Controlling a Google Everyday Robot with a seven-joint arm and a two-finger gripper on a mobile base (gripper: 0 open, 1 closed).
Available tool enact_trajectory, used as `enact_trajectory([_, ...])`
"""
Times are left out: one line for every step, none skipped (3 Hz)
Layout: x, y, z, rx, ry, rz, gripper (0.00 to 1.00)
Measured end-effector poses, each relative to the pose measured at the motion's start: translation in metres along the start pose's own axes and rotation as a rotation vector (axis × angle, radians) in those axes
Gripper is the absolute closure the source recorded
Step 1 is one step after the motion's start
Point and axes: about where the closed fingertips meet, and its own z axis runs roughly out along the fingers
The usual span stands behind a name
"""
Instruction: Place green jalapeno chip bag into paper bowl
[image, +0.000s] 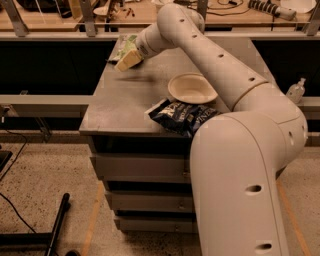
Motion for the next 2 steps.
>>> enact_trajectory([0.0049, 0.0006, 0.0062, 0.000, 0.012, 0.002, 0.00])
enact_trajectory([0.0115, 0.0004, 0.0110, 0.003, 0.030, 0.009, 0.00])
